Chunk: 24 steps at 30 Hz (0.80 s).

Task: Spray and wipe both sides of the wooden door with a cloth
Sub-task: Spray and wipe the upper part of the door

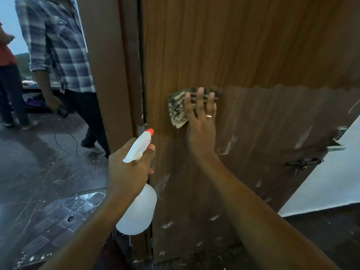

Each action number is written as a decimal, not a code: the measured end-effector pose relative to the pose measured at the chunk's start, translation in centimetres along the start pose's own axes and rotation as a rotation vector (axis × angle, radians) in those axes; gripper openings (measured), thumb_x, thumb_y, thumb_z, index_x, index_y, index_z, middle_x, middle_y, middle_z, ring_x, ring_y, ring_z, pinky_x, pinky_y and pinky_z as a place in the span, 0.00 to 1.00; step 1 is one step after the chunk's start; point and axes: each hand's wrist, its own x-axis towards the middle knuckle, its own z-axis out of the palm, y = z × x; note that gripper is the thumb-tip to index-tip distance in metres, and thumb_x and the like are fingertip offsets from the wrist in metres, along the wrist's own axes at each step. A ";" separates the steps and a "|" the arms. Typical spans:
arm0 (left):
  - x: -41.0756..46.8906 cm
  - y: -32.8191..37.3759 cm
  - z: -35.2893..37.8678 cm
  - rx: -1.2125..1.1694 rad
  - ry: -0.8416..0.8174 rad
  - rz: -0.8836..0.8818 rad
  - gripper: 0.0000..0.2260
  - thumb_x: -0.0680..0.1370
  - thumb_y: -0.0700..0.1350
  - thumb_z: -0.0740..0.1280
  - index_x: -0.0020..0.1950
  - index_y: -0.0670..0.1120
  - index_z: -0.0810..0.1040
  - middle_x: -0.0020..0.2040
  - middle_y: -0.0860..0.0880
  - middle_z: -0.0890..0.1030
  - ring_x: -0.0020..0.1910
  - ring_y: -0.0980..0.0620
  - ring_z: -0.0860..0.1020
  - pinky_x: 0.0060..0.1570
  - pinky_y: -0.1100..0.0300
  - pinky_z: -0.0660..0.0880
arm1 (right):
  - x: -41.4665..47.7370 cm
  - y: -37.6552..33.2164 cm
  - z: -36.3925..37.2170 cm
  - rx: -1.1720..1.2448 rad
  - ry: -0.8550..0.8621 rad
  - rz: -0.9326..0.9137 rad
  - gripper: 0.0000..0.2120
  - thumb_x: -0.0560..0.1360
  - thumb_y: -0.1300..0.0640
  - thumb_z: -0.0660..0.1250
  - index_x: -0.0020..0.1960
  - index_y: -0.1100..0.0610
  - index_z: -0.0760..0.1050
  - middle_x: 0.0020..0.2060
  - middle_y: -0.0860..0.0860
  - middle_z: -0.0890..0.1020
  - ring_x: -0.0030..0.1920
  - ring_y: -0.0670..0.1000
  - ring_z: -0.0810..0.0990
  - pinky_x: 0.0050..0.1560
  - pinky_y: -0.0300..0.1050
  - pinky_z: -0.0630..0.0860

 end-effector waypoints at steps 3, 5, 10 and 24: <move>-0.5 -0.1 1.2 0.017 0.010 -0.016 0.14 0.74 0.51 0.69 0.57 0.46 0.80 0.42 0.48 0.83 0.27 0.48 0.80 0.24 0.62 0.75 | -2.6 2.1 0.4 -0.072 -0.114 -0.231 0.33 0.77 0.63 0.65 0.79 0.52 0.60 0.78 0.58 0.60 0.78 0.65 0.54 0.76 0.64 0.54; -0.9 0.2 1.8 0.032 0.020 -0.026 0.22 0.70 0.57 0.68 0.60 0.46 0.79 0.46 0.48 0.83 0.28 0.47 0.81 0.25 0.63 0.76 | -4.3 4.1 0.4 -0.109 -0.165 -0.277 0.33 0.78 0.61 0.64 0.80 0.50 0.57 0.79 0.56 0.59 0.79 0.63 0.54 0.76 0.63 0.55; -1.4 0.4 3.0 0.036 0.047 -0.031 0.28 0.65 0.61 0.66 0.59 0.46 0.79 0.44 0.48 0.84 0.28 0.49 0.81 0.26 0.63 0.76 | -4.5 8.1 -1.3 -0.051 -0.130 0.033 0.30 0.78 0.63 0.54 0.80 0.51 0.56 0.79 0.56 0.59 0.78 0.64 0.54 0.70 0.65 0.67; -3.3 3.1 8.7 0.080 0.175 -0.035 0.18 0.72 0.56 0.69 0.57 0.48 0.80 0.34 0.50 0.83 0.27 0.47 0.81 0.33 0.54 0.79 | -3.3 12.9 -1.8 -0.154 -0.153 -0.454 0.34 0.75 0.58 0.67 0.79 0.49 0.61 0.78 0.53 0.61 0.78 0.62 0.58 0.76 0.62 0.58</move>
